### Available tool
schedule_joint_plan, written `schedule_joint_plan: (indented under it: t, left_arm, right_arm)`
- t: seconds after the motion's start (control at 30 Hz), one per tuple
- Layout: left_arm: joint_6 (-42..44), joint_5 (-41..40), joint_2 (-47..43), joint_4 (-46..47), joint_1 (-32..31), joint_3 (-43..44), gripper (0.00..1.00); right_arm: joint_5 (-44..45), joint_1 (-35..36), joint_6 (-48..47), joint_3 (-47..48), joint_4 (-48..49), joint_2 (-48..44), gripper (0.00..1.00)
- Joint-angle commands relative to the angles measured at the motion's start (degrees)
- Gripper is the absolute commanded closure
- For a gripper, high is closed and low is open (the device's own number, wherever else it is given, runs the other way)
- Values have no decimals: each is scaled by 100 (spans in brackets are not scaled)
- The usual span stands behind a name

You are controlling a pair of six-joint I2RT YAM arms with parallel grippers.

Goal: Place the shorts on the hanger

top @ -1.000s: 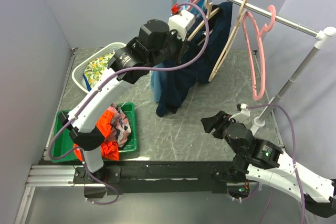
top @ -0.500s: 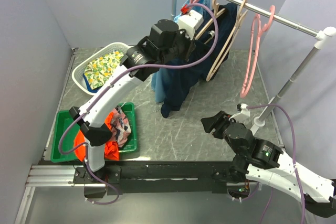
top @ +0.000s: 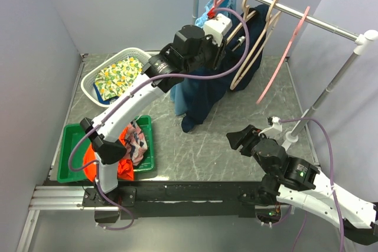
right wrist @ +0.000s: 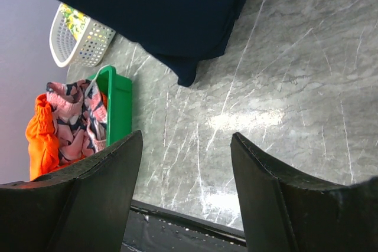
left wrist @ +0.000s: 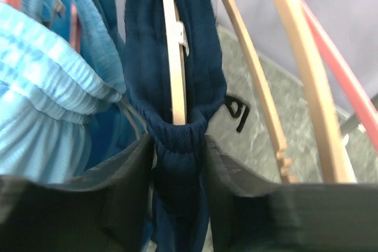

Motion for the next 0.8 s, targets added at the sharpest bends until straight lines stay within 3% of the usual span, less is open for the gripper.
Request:
schedule_joint_plan:
  t: [0.0, 0.23, 0.3, 0.47, 0.77]
  left_arm:
    - [94, -150, -692, 949, 16, -3, 47]
    - [16, -27, -1272, 1064, 16, -398, 17]
    - [-46, 8, -1526, 1038, 16, -495, 3]
    - [-423, 17, -2317, 1054, 16, -1197, 4]
    - [-1451, -229, -4453, 1012, 16, -3956, 4]
  right_arm:
    - [43, -15, 2, 80, 134, 19, 31]
    - [60, -23, -16, 80, 213, 125, 31]
    - [69, -23, -24, 80, 231, 143, 31]
    - [96, -23, -68, 80, 310, 178, 30]
    - [25, -23, -174, -17, 608, 397, 14]
